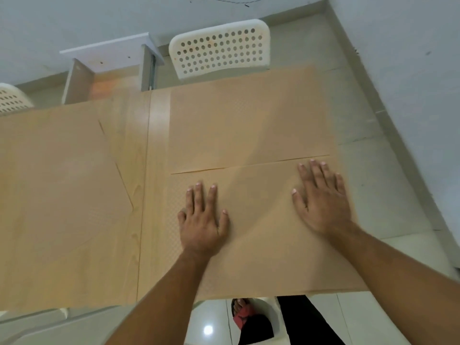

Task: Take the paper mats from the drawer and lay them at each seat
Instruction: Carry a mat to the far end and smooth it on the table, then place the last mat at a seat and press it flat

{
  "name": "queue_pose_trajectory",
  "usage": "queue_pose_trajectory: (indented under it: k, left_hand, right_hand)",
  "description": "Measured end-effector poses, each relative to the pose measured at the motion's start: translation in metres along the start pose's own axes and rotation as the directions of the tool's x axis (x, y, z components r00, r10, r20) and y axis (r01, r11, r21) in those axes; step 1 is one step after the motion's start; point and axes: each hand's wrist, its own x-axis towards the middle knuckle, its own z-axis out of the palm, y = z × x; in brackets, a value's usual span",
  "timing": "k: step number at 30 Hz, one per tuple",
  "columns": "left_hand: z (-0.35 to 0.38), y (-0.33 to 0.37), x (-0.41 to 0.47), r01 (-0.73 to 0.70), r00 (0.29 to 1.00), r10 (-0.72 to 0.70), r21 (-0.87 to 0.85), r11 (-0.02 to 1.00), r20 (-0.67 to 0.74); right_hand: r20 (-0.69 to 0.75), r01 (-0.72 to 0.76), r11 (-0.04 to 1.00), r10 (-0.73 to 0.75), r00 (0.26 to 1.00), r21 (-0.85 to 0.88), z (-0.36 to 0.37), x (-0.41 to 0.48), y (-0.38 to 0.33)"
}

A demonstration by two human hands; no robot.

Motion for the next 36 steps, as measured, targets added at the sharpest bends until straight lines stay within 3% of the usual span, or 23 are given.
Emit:
queue_pose_trajectory:
  k: [9,15,20,28,36]
  left_hand:
    - [-0.015,0.003,0.0,0.016,0.996,-0.018,0.022,1.0,0.085]
    - [-0.039,0.009,-0.033,0.115,0.991,-0.112,-0.037,0.993,0.073]
    - [-0.056,-0.001,-0.083,0.159,0.987,-0.157,-0.145,0.977,0.022]
    - [-0.086,-0.11,-0.185,0.09,0.968,-0.149,-0.276,0.957,-0.202]
    - [-0.127,-0.254,-0.3,0.046,0.943,-0.141,-0.303,0.952,-0.3]
  right_hand:
    - [0.038,-0.041,0.998,0.04,0.999,0.041,-0.018,-0.002,0.024]
    - [0.09,0.294,0.954,-0.298,0.95,0.057,-0.023,-0.035,-0.026]
    - [0.14,0.328,0.92,-0.362,0.922,0.216,-0.027,-0.08,-0.09]
    - [0.082,0.383,0.88,-0.42,0.904,0.281,-0.037,-0.157,-0.23]
    - [0.058,0.39,0.863,-0.429,0.901,0.321,-0.038,-0.248,-0.372]
